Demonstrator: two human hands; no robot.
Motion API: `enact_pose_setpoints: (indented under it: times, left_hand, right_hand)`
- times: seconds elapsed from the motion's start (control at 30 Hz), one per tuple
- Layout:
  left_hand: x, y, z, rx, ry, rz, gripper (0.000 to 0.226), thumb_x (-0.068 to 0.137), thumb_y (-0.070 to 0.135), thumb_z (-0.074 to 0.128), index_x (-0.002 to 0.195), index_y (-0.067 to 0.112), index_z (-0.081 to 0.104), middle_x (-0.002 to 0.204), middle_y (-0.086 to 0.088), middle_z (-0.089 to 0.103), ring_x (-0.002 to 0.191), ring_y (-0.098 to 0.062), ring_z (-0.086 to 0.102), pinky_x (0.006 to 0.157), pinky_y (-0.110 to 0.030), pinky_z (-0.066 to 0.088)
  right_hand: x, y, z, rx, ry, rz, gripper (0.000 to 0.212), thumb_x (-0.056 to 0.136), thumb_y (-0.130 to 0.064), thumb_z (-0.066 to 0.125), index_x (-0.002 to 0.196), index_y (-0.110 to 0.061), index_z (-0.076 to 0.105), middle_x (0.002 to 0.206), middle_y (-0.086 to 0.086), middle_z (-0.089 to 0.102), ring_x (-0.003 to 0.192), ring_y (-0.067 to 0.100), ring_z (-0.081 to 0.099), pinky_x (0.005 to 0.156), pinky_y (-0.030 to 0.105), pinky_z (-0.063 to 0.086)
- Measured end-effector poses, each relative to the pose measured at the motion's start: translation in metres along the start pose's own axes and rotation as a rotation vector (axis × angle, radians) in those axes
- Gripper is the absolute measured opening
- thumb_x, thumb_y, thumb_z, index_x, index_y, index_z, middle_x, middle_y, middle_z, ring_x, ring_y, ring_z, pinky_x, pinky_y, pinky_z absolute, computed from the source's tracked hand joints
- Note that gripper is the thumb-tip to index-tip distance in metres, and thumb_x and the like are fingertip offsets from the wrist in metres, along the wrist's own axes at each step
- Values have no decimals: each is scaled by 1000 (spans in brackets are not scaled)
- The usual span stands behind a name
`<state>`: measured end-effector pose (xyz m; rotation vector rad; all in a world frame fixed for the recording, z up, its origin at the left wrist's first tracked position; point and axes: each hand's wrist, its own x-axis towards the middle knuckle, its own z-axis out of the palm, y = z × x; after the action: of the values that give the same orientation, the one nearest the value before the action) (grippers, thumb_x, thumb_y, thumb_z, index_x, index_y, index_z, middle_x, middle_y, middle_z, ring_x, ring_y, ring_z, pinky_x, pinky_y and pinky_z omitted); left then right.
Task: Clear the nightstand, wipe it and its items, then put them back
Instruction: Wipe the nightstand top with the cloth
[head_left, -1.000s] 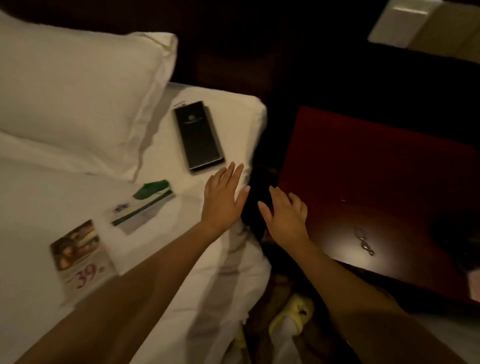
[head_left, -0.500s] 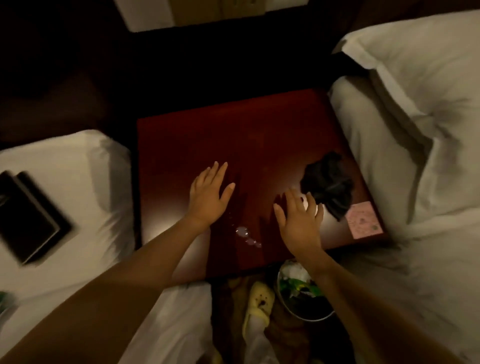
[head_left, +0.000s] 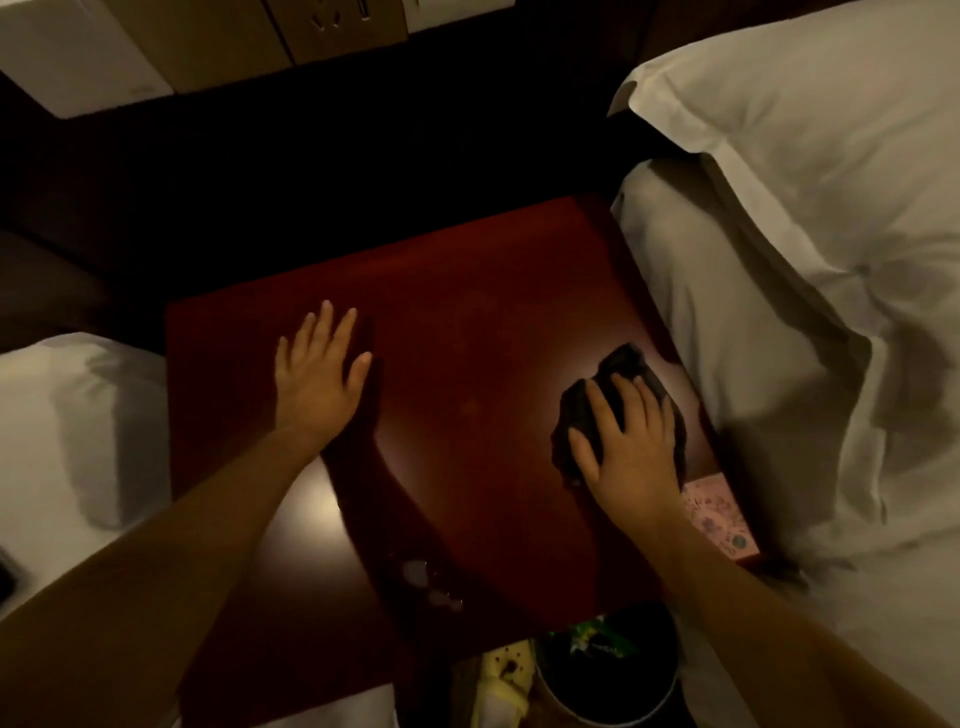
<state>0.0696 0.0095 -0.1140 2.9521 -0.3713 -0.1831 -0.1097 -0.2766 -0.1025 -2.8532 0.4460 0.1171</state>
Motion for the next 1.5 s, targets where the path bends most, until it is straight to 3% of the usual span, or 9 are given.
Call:
enact_pose_setpoints:
  times: [0.17, 0.6, 1.03, 1.5]
  left_hand:
    - [-3, -44, -1, 14, 23, -136, 56, 98, 43, 35, 150, 27, 20, 161, -5, 12, 149, -23, 7, 118, -50, 1]
    - [6, -65, 2, 66, 34, -125, 66, 90, 60, 14, 150, 32, 15, 162, 0, 9, 149, -15, 1, 118, -48, -6]
    - [8, -63, 2, 87, 35, -117, 66, 90, 58, 17, 150, 29, 17, 161, -2, 11, 149, -17, 4, 119, -54, 2]
    - [8, -67, 4, 37, 31, -102, 67, 90, 61, 15, 150, 31, 15, 162, 0, 6, 149, -15, -2, 119, -53, -4]
  right_hand:
    - [6, -8, 8, -68, 10, 47, 59, 88, -51, 31, 140, -24, 42, 145, 20, 41, 137, 41, 33, 110, 61, 21]
    - [109, -44, 14, -77, 59, -81, 60, 89, -55, 29, 144, -31, 33, 153, 17, 30, 142, 40, 22, 112, 63, 12]
    - [214, -102, 21, 20, 92, -124, 58, 92, -53, 34, 145, -31, 31, 156, 14, 24, 145, 37, 13, 114, 62, 4]
    - [178, -175, 40, 63, 56, -40, 61, 93, -53, 28, 148, -27, 22, 159, 12, 16, 147, 36, 7, 115, 61, -1]
